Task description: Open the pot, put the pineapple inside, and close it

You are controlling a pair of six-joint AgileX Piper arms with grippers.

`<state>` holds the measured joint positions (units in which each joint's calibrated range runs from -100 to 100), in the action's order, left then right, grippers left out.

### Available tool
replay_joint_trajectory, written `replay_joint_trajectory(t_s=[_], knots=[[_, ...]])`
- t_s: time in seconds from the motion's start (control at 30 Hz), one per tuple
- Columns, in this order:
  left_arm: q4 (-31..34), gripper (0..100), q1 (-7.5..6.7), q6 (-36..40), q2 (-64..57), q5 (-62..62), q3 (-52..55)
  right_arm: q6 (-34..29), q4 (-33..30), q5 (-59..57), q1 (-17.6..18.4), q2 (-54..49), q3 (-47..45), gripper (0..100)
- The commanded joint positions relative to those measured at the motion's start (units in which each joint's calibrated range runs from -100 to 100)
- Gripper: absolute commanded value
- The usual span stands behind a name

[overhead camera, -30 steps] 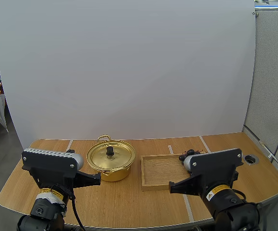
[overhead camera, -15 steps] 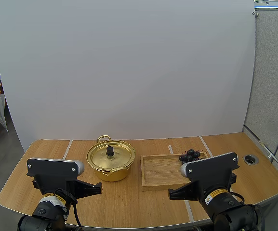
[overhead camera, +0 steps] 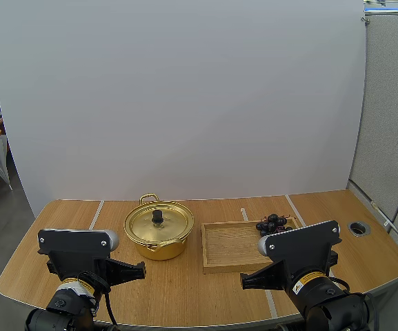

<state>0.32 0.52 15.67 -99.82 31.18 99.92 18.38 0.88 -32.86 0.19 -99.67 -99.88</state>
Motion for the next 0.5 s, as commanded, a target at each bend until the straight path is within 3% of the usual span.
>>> replay_joint_trajectory(t_s=[0.0,0.47], knots=[[0.6,0,0.11,0.4,-0.2,-0.6,0.1,0.6,-0.6,-0.2,0.1,-0.3,-0.1,0],[0.6,0,0.11,0.2,-0.2,-1.7,0.1,0.6,-0.6,-0.2,0.1,-0.3,-0.1,0]])
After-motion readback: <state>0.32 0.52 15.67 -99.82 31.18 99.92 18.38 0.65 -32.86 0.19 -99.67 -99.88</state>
